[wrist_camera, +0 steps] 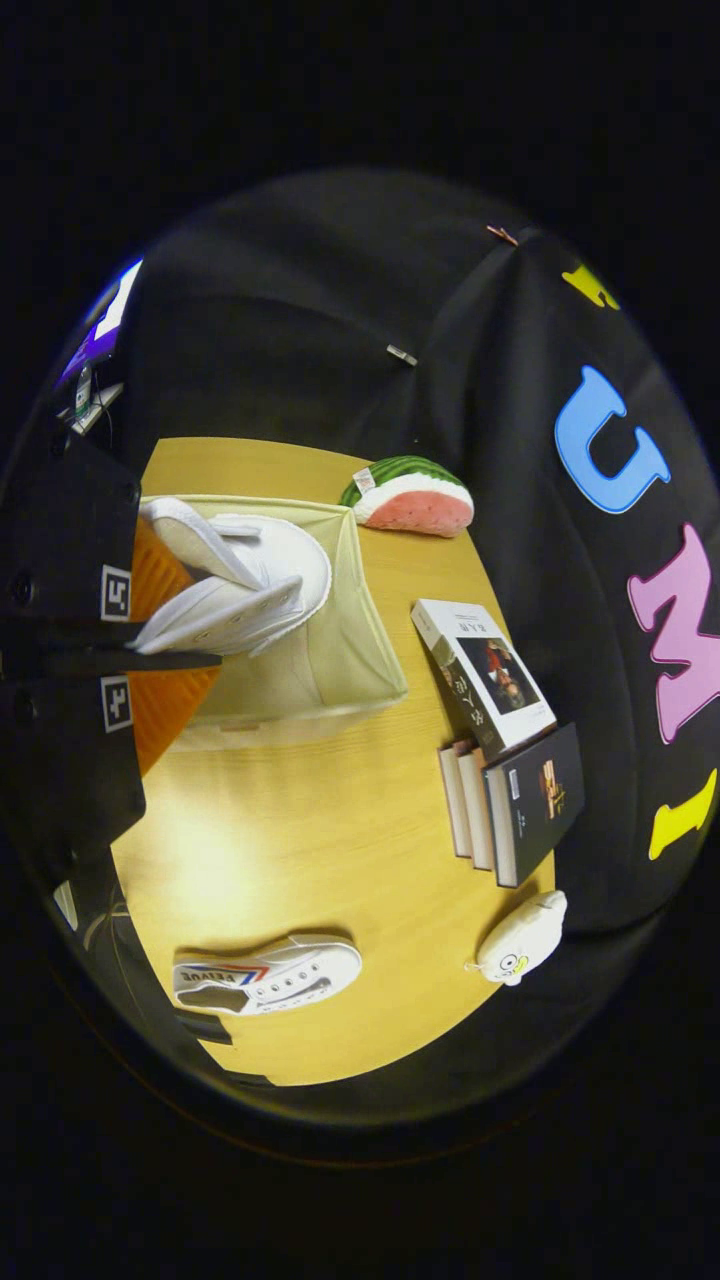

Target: Open the storage box then place both shoes into the box .Put the left shoe in first, then the right shoe, with the right side of both shoes facing outward in a uniform manner.

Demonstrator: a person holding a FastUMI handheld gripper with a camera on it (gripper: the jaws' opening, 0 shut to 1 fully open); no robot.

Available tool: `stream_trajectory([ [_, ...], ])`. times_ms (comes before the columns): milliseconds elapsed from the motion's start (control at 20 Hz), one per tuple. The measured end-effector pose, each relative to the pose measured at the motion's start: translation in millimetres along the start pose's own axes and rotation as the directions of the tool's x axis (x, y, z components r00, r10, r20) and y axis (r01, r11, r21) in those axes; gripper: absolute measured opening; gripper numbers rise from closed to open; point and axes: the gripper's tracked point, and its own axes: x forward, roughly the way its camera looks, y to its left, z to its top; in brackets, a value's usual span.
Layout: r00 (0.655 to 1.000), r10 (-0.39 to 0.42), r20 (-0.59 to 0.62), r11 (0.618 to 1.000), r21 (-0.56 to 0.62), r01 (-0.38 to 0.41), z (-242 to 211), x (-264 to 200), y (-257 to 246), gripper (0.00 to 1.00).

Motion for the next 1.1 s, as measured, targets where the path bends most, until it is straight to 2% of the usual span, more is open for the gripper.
stream_trajectory([
  [200,0.995,-0.076,-0.061,0.993,0.091,0.081,-5.1,37.5,9.9,0.05],
  [450,0.990,-0.136,-0.047,0.977,0.160,0.142,0.4,68.4,21.1,0.05],
  [500,0.990,-0.128,-0.051,0.977,0.164,0.135,-2.5,71.3,26.6,0.05],
  [600,0.994,-0.038,-0.105,0.986,0.160,0.055,-18.7,75.3,49.8,0.13],
  [700,0.988,0.073,-0.138,0.984,0.171,-0.049,-25.1,66.0,77.6,0.54],
  [800,0.984,0.113,-0.135,0.987,0.129,-0.095,-25.2,56.9,84.6,0.96],
  [1000,0.978,0.182,-0.102,0.982,0.078,-0.174,-22.8,34.7,85.8,0.99],
  [1100,0.977,0.215,-0.002,0.977,0.009,-0.215,-5.5,22.4,80.0,0.99],
])
